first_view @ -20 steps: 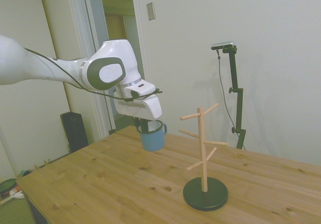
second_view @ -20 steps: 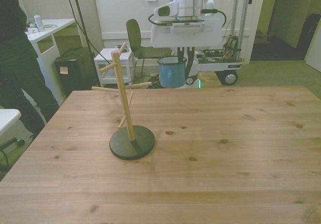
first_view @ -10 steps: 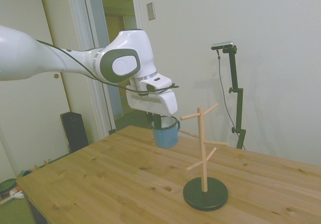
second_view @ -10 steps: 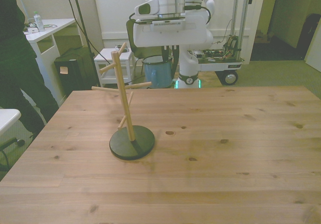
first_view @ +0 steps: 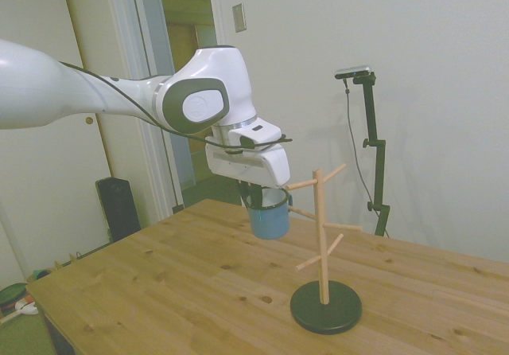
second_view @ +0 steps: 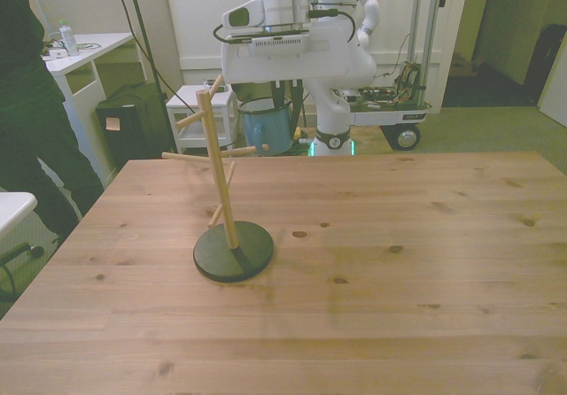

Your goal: Hang the mug

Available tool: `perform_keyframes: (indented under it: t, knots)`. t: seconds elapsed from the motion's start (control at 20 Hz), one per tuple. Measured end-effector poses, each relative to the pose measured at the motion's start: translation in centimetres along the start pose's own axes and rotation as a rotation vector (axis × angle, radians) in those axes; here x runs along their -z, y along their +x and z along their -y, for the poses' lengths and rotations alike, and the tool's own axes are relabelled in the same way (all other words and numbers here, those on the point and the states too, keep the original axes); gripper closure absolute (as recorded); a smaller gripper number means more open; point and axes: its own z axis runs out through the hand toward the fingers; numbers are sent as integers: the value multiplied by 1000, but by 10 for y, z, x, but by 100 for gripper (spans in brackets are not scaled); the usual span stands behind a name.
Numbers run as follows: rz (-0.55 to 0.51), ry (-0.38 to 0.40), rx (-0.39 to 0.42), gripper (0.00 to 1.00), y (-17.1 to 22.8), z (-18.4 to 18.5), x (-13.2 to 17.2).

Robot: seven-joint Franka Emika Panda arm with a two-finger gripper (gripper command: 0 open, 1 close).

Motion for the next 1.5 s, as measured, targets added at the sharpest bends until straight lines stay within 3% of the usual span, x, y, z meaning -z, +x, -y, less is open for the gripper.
perform_keyframes:
  t: [0.45, 0.5, 1.5]
  knots:
    - [5, 10, -22, 100, 19, -26, 6]
    - [7, 7, -24, 0, 21, -27, 6]
    - [8, 3, -13, 0, 27, -22, 12]
